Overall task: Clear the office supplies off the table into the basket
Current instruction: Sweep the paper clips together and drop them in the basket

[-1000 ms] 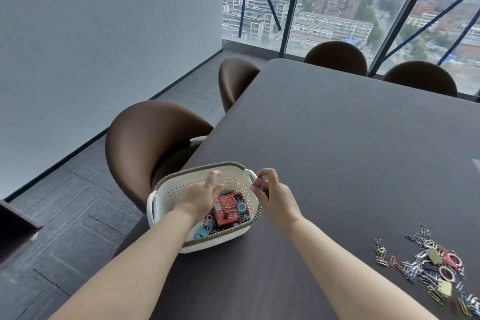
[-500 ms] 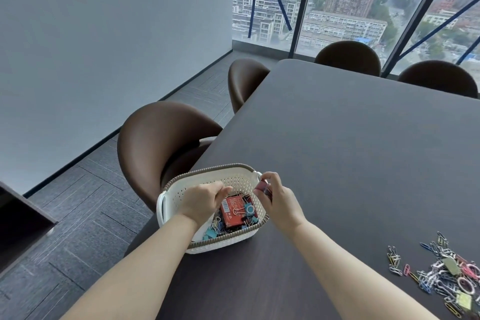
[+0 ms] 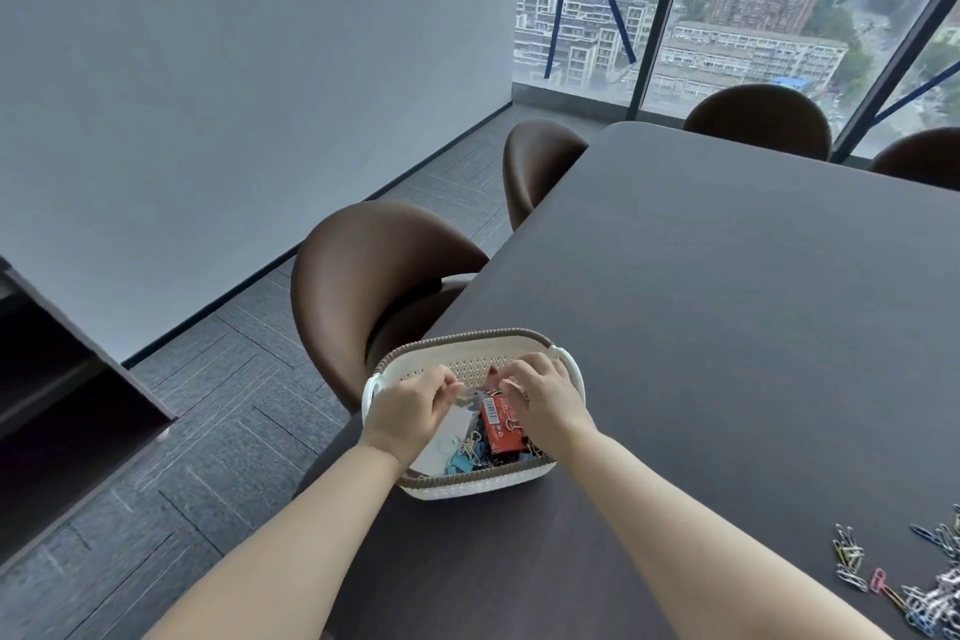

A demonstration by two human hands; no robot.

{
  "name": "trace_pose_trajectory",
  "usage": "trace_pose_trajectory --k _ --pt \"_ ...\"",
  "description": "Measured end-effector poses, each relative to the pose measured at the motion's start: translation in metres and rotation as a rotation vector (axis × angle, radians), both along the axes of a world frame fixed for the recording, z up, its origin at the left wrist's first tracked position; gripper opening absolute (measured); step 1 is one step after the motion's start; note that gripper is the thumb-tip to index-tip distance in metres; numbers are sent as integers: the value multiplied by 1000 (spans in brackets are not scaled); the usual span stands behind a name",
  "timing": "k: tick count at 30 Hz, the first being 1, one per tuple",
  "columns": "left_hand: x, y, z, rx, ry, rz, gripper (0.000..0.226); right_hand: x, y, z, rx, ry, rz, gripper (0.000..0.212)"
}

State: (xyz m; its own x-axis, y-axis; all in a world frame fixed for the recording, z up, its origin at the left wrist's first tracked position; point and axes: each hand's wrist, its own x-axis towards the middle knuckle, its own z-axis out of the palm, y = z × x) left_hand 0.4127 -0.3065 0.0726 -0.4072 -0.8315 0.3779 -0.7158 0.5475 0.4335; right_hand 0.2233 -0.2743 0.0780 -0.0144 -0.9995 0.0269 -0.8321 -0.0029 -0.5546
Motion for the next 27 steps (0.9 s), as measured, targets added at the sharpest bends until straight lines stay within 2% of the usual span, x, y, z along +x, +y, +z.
trace_pose_trajectory --k 1,3,7,12,18,22,24,27 --pt "3 0 -1 -28 -19 -18 54 -1 3 0 5 7 9 20" --pt "7 1 -2 -94 -73 -50 61 -3 8 -1 53 67 31 20" --pt "13 14 -10 -58 -210 -134 54 -7 12 -1 120 236 23 25" --pt "14 32 -18 -131 -365 -183 41 -14 26 2 87 268 26 25" --pt "-36 34 -21 -190 -335 -228 38 -63 64 -5 -7 246 0 28" --pt "-96 40 -19 -180 -270 -257 42 -120 109 -20 -184 387 -19 35" --pt "-130 45 -19 -166 -257 -273 41 -145 133 -25 -161 460 -115 34" --pt "-179 56 -19 -142 -239 -325 36 -179 165 -25 -119 423 -231 29"
